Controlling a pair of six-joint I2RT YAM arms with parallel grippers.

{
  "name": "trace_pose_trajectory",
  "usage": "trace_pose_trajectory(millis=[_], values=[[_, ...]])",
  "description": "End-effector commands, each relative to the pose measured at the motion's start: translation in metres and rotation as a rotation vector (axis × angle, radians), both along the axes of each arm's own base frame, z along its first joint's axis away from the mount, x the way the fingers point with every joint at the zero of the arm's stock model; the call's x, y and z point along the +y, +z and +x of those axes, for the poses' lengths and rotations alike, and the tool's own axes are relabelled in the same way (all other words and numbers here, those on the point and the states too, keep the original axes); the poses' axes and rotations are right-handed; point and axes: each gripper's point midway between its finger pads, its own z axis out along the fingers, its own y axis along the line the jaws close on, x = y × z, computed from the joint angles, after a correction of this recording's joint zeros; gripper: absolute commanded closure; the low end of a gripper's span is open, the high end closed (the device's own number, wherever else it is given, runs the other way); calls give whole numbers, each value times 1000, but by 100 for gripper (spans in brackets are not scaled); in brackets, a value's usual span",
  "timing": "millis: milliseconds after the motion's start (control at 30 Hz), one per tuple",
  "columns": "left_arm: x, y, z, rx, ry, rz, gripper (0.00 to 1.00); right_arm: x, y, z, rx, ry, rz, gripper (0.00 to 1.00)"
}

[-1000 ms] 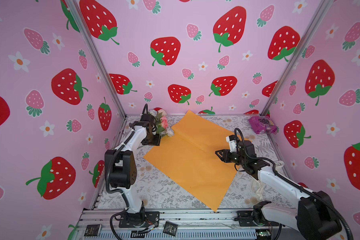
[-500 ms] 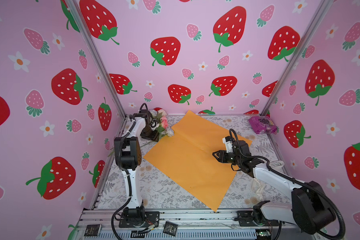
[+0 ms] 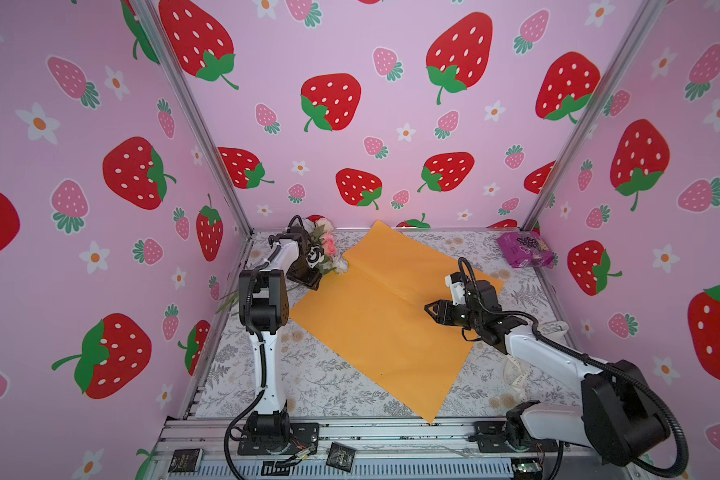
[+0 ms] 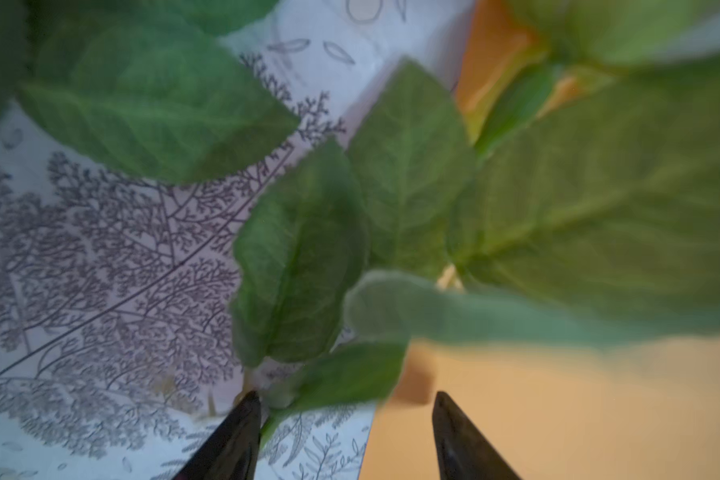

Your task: Tie the bouquet of fake flowers

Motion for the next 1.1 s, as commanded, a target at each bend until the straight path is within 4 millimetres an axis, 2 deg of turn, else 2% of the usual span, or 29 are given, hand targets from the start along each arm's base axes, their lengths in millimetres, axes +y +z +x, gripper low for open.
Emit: trace_pose_trajectory(millis=[0,267,367,500,600,733,833,967,1000,1067], values=[[4,5,11,-25,-33,29,33,4,4,2,11,0,4,58],[-1,-2,17,-25,-41,1,40,1,5,3,12,-17,-1,58],[-2,-6,16,-6,-43,-2,46,1,4,2,20,-18,-5,58],[-8,-3,11,9,-65,-18,63,0,2,2,26,-25,-11,58],[-8,8,11,-9,-83,9,71,0,2,3,28,-28,-10,58],[-7,41,19,-108,-91,31,83,0,2,2,32,-28,-11,57],[-3,58,21,-171,-107,68,90,-1,4,0,31,-32,-7,57],[-9,77,10,-189,-129,62,93,-6,9,-3,17,-50,-2,57],[-11,79,6,-188,-134,58,100,-7,9,-3,13,-54,-3,57],[-15,89,-5,-172,-151,72,100,-9,12,-4,6,-61,0,57]])
